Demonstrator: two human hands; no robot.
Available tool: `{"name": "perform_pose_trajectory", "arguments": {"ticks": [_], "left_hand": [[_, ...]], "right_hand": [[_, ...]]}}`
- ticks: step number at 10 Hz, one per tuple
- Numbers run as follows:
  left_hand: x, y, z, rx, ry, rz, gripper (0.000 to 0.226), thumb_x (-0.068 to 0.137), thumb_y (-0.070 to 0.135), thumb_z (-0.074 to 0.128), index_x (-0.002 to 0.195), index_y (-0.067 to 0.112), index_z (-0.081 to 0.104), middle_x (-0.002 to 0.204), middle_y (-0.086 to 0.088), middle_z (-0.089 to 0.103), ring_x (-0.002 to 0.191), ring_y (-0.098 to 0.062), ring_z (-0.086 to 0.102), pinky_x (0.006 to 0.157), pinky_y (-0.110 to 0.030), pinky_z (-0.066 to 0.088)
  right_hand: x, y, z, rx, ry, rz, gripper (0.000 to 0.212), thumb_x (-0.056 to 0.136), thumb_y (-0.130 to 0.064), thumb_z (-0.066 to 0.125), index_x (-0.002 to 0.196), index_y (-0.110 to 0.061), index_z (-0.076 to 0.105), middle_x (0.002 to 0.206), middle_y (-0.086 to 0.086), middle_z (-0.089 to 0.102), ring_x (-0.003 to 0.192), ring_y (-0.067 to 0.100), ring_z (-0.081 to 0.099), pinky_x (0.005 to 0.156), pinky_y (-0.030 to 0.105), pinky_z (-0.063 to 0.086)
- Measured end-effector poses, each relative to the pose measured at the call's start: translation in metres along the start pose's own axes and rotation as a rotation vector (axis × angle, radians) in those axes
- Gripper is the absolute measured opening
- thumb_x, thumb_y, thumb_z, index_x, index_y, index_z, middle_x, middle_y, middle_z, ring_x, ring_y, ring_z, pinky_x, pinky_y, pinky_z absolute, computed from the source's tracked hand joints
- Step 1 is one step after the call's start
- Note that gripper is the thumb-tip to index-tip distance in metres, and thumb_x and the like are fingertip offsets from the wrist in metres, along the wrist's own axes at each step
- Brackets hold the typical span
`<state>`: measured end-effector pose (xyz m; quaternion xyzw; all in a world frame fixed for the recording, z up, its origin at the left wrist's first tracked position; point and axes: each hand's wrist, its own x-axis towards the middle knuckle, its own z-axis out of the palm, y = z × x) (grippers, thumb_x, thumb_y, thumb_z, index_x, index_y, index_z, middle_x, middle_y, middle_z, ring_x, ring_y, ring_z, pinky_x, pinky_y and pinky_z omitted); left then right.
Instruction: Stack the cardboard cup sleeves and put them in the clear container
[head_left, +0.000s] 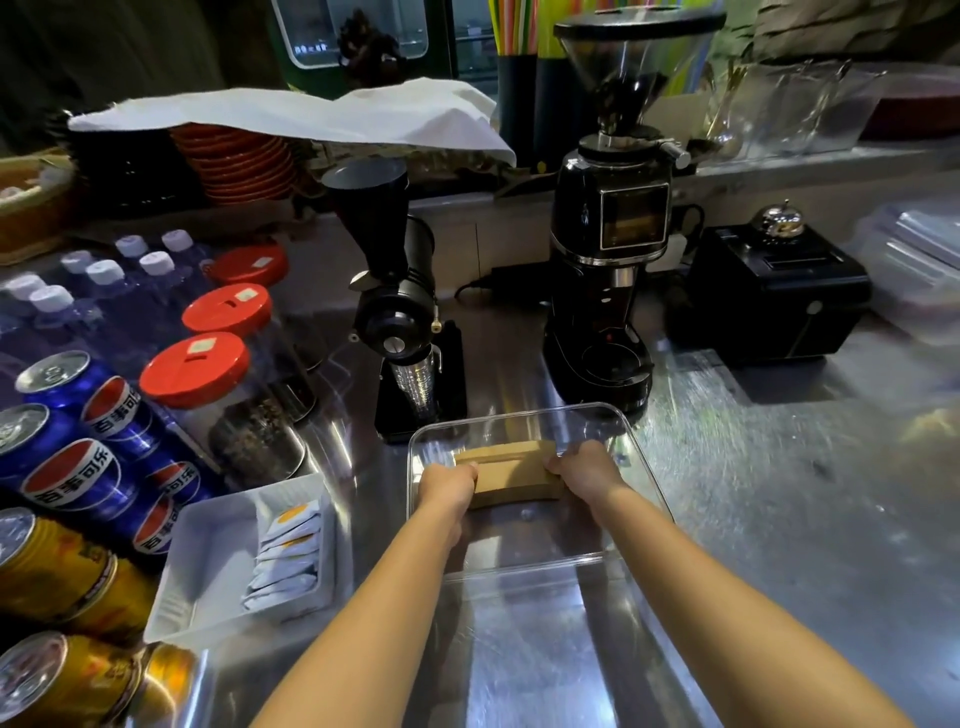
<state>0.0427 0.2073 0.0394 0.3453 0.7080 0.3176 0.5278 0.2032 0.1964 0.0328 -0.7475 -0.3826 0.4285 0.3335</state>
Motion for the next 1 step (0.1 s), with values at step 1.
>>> {"name": "perform_pose_trajectory", "arguments": {"ticks": [1], "left_hand": [[-0.0102,0.0098,-0.0042,0.032,0.010,0.054,0.055,0.085,0.026,0.055,0.132,0.002,0.039,0.124,-0.017,0.053,0.112,-0.034,0.052,0.095,-0.040,0.043]], "right_hand": [[-0.0098,-0.0134,-0.0046,-0.155,0.023,-0.063,0.029,0.083,-0.028,0.061,0.099,-0.005,0.055,0.110,0.018,0.062,0.100,0.033,0.057,0.078,0.035,0.043]]}}
